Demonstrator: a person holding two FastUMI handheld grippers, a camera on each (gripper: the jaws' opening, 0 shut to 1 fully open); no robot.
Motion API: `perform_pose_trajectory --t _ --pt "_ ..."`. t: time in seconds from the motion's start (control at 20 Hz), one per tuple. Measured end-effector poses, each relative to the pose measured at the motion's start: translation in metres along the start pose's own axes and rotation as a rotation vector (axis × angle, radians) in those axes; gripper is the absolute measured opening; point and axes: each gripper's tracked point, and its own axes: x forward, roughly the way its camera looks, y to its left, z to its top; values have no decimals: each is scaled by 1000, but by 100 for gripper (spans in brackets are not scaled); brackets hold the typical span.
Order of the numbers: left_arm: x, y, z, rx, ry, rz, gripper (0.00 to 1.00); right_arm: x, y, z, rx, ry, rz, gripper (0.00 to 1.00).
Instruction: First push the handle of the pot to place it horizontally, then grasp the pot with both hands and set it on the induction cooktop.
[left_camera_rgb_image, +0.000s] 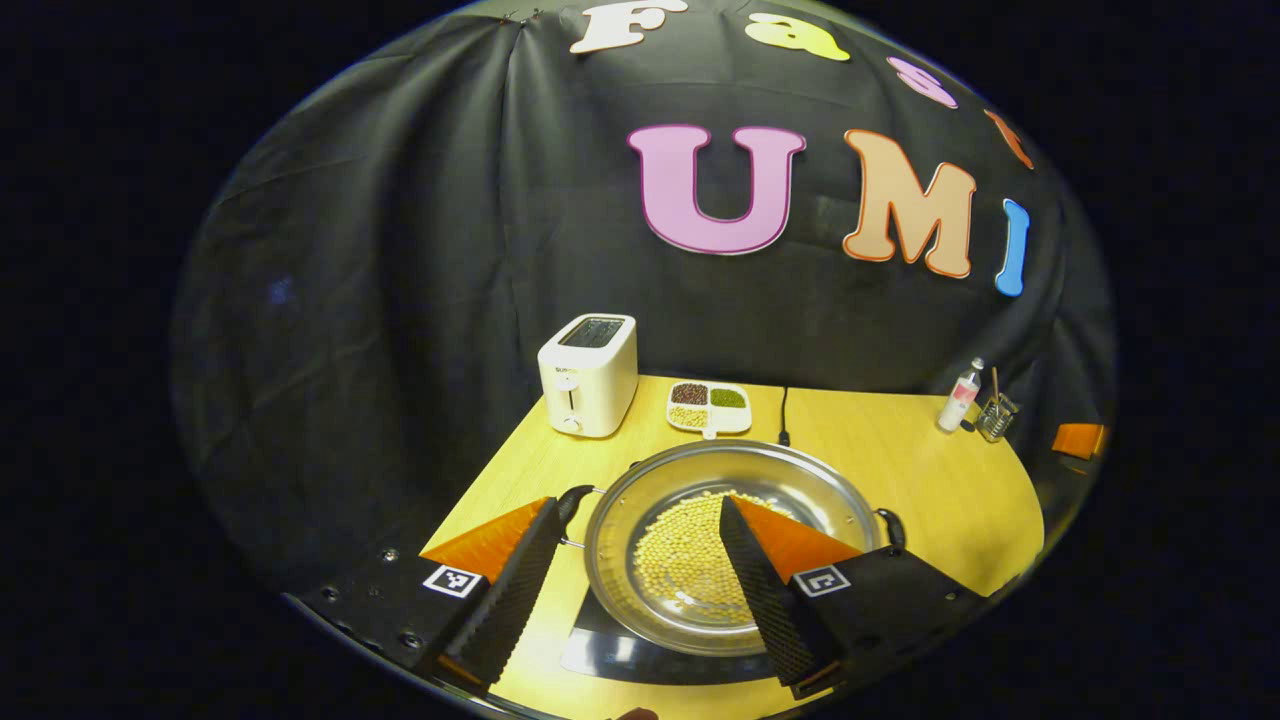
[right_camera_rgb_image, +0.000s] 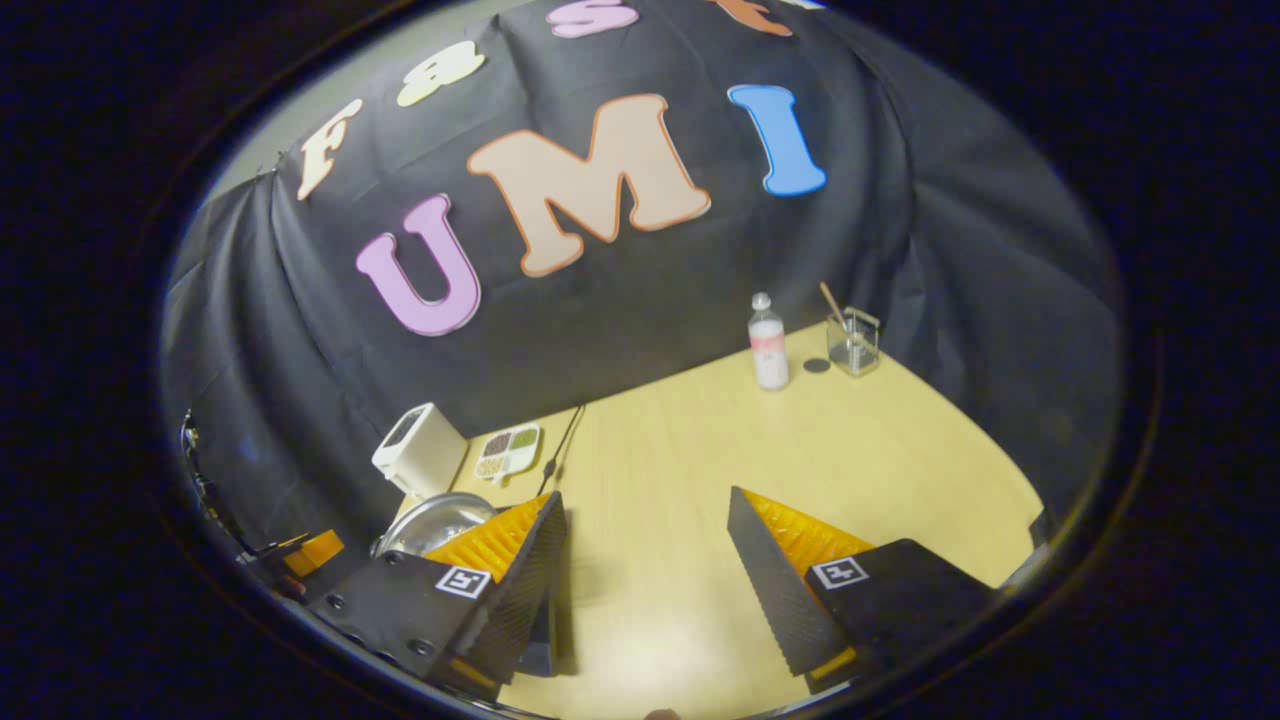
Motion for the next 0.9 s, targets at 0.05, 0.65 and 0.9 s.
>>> perform_pose_trajectory --t 0.05,0.65,0.9 --pt "-14 -13 10 -11 -31 4 97 -10 -6 15 -23 -30 10 92" --pt "-144 -120 124 -23 -440 100 93 -125 -59 164 -222 -392 100 91" --pt "-164 -152 124 -40 -514 41 93 -164 -70 170 -235 -465 93 92"
